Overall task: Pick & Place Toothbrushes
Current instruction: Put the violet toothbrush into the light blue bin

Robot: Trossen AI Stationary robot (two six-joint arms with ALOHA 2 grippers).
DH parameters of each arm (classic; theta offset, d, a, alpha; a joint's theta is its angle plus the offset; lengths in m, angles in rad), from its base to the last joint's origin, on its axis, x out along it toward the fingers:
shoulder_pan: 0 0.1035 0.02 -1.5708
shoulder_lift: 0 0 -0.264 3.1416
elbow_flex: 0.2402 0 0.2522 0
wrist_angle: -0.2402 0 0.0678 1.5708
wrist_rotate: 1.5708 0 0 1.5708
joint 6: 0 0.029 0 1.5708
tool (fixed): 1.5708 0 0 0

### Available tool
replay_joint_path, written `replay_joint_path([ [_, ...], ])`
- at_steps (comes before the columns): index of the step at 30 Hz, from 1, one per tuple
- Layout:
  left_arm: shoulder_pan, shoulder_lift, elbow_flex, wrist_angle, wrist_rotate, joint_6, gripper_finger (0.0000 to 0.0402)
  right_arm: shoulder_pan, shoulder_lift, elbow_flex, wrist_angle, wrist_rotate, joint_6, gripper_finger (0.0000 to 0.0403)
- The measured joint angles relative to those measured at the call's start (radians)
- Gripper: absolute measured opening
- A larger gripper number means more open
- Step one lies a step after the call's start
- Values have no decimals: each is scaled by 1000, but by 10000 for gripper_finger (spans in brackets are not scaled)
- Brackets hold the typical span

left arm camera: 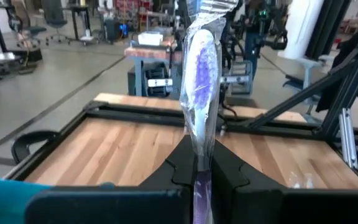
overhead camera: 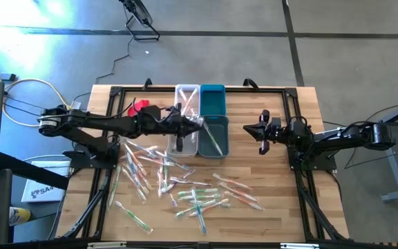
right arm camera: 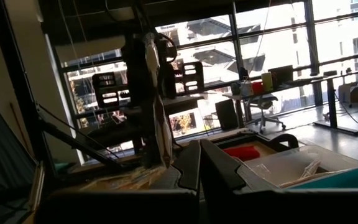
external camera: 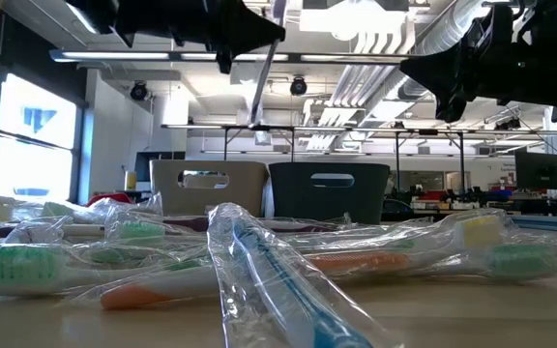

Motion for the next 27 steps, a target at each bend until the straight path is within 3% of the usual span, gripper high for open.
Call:
replay_joint_path([
  [7, -2, 0, 0, 11, 0, 8, 13, 10, 0, 0, -1, 36, 15, 8],
  [13, -2, 0, 0, 11, 0, 8, 13, 76, 30, 32, -1, 83, 0, 71],
  [19, -2, 0, 0, 10, 1, 8, 13, 128, 159, 116, -3, 136, -16, 132],
  [27, -2, 0, 0, 8, 32, 8, 13, 147, 374, 277, 0, 131, -20, 145],
])
